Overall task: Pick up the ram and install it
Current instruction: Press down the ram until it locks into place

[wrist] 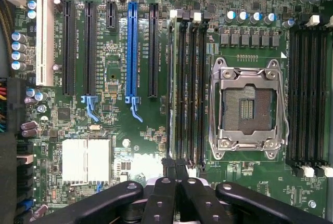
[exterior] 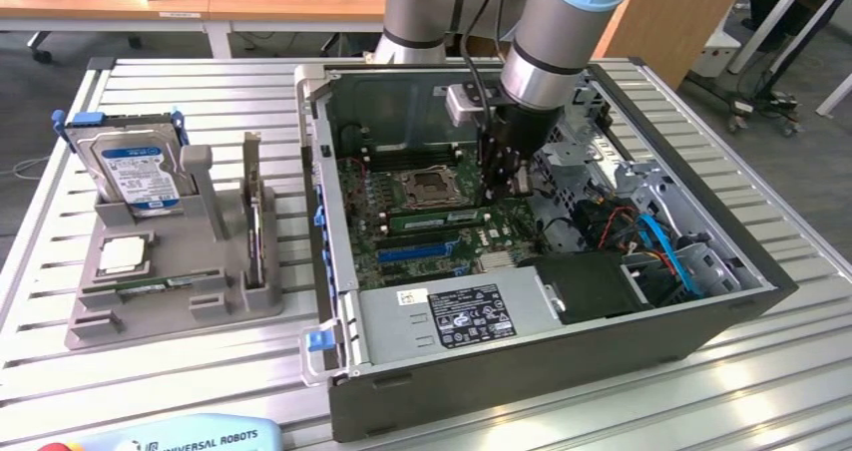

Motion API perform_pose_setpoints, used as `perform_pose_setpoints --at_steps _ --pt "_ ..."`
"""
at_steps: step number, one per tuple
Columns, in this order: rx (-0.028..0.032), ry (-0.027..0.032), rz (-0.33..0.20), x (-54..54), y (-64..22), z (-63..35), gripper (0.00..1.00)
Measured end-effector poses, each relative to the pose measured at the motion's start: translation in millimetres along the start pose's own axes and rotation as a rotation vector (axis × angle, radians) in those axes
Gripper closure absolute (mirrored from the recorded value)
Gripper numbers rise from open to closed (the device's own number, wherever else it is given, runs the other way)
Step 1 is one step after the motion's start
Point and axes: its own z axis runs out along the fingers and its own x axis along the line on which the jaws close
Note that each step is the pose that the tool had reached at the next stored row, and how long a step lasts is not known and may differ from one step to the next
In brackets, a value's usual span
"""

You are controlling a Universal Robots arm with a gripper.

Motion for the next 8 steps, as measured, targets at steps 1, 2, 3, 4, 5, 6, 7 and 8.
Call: perform_pose_setpoints --at_steps 1,2,3,4,5,6,7,8 --pt "0.0001 -0.0002 0.0 0.0 0.0 0.3 0.9" --pt "0.0002 -0.0007 0.0 -0.1 -0.1 1.4 0.9" --pt "0.0001 -0.0004 0.0 0.0 -0.2 2.5 0.9" --pt "0.0001 -0.0001 0.0 0.1 -0.2 3.2 0.9" --pt "0.0001 -0.0003 0.0 0.1 -0.2 3.7 0.9" --pt "0.0 -0.0002 0.0 0.1 -0.2 3.7 0.9" --pt "0.0 -0.0001 0.0 0.1 -0.2 3.7 0.9" --pt "0.0 -0.0002 0.0 0.1 -0.2 3.7 0.9"
